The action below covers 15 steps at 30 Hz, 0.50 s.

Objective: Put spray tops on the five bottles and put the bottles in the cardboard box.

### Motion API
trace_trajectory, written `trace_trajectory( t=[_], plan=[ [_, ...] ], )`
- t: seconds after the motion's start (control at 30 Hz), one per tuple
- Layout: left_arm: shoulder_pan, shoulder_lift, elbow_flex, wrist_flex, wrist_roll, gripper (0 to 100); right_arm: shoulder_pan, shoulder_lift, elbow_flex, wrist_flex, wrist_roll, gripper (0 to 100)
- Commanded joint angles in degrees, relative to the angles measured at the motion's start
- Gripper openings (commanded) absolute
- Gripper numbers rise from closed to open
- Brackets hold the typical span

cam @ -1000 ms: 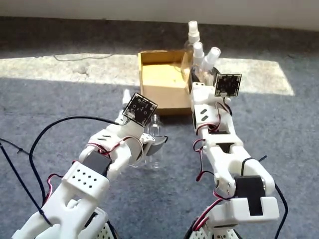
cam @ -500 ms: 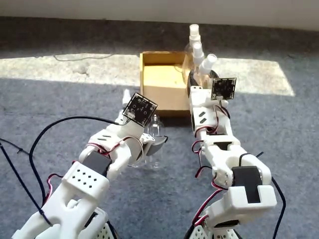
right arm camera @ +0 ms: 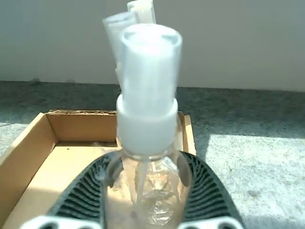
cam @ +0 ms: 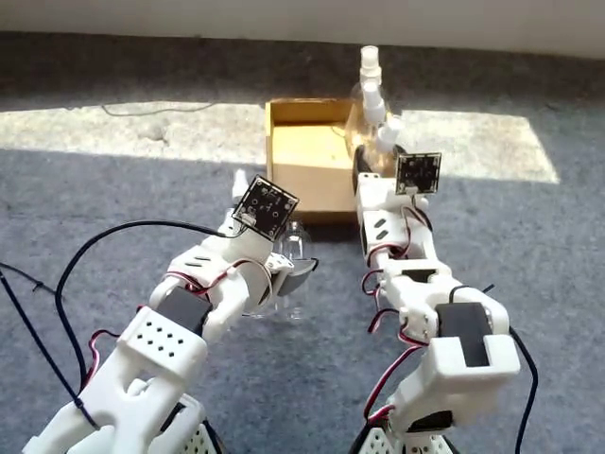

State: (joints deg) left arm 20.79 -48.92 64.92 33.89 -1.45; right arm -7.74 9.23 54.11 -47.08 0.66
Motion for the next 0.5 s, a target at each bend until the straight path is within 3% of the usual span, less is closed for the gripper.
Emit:
trace_trajectory(
  t=[0.0, 0.37, 0.47],
  plan=[
    [-0.40, -0.13, -0.22, -1.05, 0.26, 28, 0.04, -0.22, -0.84, -0.92, 0.62, 0.4],
    [-0.40, -0.13, -0.22, -1.14, 0.26, 28, 0.04, -0.31, -0.57, -0.92, 0.62, 0.8],
    [-0.40, -0.13, -0.22, -1.14, 0.26, 28, 0.13, -0.31, -0.48, -0.92, 0.62, 5.0]
  ],
)
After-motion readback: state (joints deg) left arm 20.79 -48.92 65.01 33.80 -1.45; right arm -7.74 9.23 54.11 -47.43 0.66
